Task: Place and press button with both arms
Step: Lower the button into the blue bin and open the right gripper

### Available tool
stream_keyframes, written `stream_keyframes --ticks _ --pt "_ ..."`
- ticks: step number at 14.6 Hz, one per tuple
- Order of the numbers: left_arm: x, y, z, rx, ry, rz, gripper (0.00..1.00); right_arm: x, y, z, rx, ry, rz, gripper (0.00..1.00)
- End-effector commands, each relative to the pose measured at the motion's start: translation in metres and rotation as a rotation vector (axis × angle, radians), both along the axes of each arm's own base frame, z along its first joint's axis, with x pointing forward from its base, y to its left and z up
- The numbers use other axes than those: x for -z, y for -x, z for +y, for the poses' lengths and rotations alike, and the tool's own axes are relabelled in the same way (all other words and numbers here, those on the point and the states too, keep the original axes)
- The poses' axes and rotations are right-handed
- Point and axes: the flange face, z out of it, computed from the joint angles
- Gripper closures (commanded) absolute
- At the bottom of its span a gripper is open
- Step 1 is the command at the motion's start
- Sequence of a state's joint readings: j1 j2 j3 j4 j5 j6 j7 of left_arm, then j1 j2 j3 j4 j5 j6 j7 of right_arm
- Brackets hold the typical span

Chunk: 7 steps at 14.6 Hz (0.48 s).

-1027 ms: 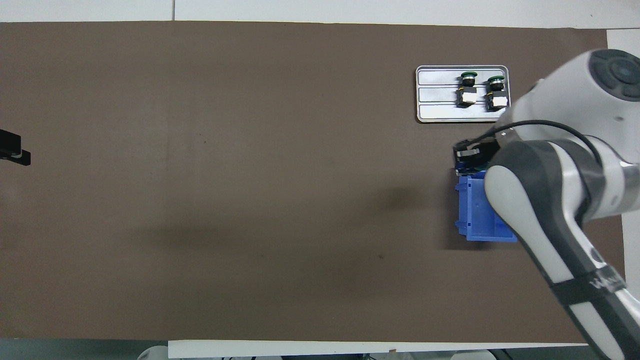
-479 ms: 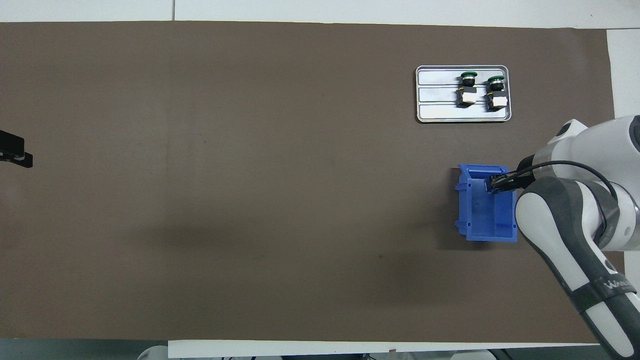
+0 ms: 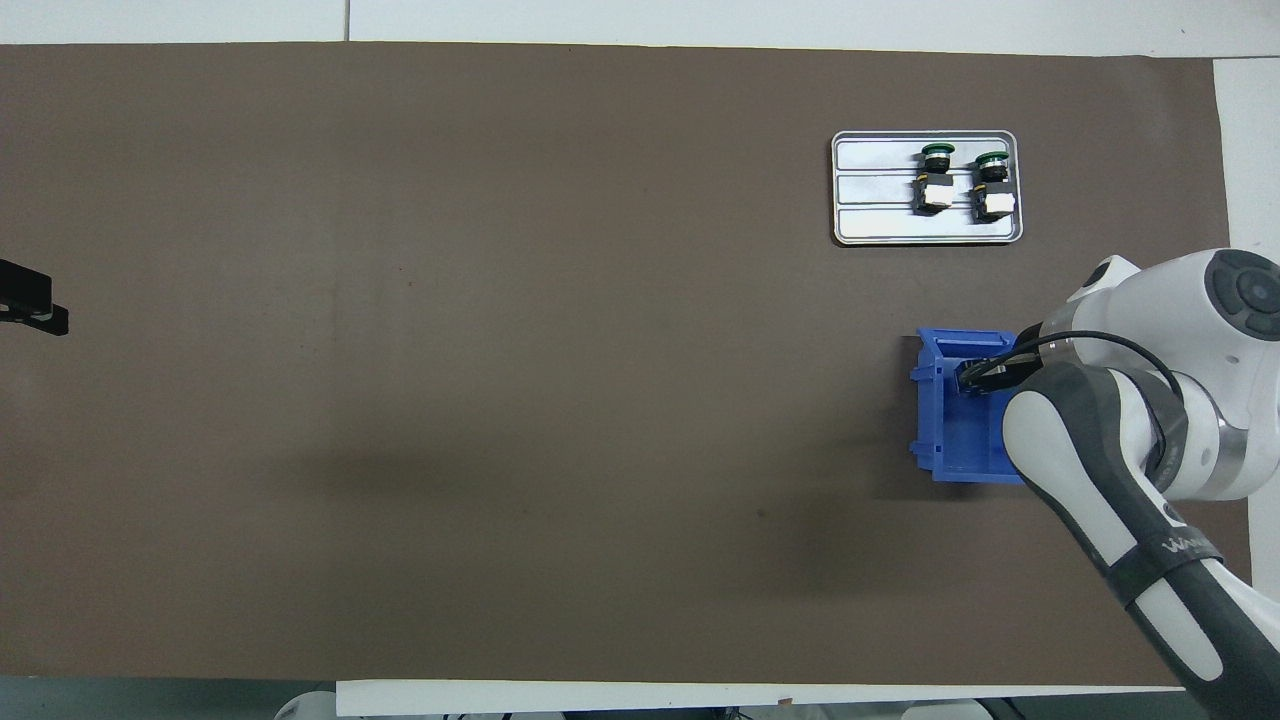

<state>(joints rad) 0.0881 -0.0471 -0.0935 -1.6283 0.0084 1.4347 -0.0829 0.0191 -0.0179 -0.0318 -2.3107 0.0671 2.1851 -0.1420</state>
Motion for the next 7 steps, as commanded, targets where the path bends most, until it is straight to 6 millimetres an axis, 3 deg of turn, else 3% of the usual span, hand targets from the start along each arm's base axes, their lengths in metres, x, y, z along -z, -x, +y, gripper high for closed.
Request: stream_keyframes --ticks 1,4,6,7 --pt "-0.0012 0.0084 -0.0003 0.016 -0.022 0.004 0.0 -0.0009 0.0022 -0.0002 -0.014 0.005 -0.011 0.83" --pt "-0.0007 0.0093 -0.0002 0.017 -0.022 0.012 0.0 -0.0017 0.002 -0.0001 -0.015 0.005 -0.008 0.72" --pt "-0.0016 0.0089 -0.0002 0.016 -0.022 0.007 0.0 -0.0033 0.0009 -0.0002 -0.016 0.006 -0.01 0.6" --pt "-0.001 0.0088 -0.0002 0.016 -0.022 0.007 0.0 -0.0033 0.0009 -0.0001 -0.016 0.005 -0.004 0.59"
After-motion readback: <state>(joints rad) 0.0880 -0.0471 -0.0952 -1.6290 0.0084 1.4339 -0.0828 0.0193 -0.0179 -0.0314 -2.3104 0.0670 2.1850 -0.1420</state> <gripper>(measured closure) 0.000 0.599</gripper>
